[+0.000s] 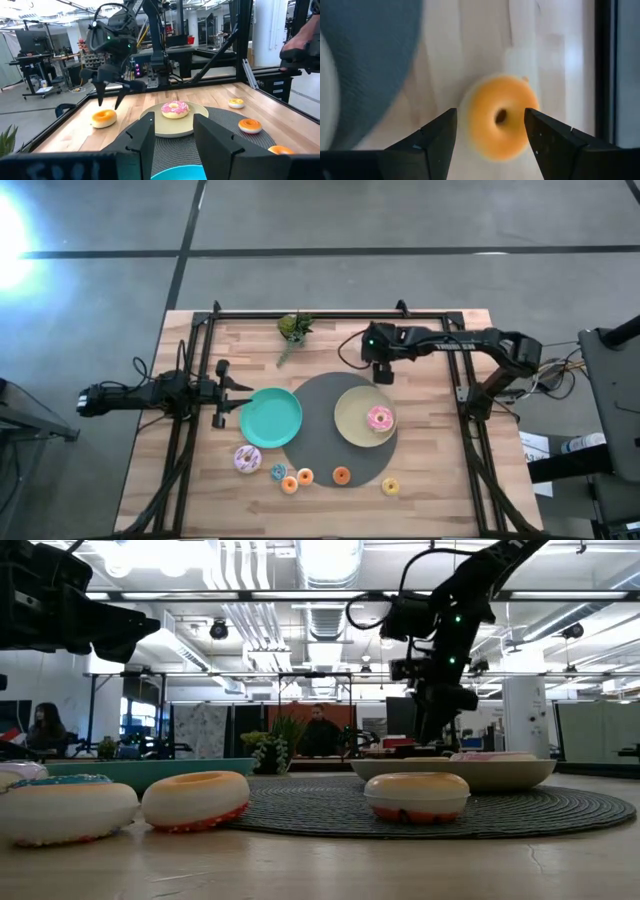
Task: Pick & Place donuts
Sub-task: Put the black doughnut on the light brown plate
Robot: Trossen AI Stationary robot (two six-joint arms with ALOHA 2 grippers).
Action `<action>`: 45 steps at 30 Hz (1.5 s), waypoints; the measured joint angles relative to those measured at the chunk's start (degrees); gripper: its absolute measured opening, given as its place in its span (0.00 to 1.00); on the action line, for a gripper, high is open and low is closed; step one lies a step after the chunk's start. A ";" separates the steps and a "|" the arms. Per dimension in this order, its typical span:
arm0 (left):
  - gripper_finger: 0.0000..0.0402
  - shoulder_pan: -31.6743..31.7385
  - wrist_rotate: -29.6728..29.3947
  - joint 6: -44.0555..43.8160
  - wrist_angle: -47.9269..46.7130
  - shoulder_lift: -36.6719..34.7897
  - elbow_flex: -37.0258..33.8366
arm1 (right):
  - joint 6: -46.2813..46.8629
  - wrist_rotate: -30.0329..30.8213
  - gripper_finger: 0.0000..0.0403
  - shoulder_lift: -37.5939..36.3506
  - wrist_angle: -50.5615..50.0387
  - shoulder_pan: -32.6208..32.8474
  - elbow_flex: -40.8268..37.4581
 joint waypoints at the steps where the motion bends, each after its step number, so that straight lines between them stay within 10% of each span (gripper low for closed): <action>1: 0.27 0.01 0.00 0.00 0.00 0.00 0.00 | 0.05 -0.74 0.56 0.33 0.17 0.02 0.05; 11: 0.27 0.00 0.00 0.00 0.00 0.02 0.00 | 11.42 6.61 0.56 6.68 -2.01 0.22 2.92; 36: 0.27 -0.01 -0.01 0.00 0.00 0.11 0.00 | 24.59 1.73 0.55 11.82 1.22 0.26 2.35; 45: 0.27 -0.01 -0.02 0.00 0.00 0.20 0.00 | 39.85 -3.49 0.24 10.62 1.37 -2.42 2.42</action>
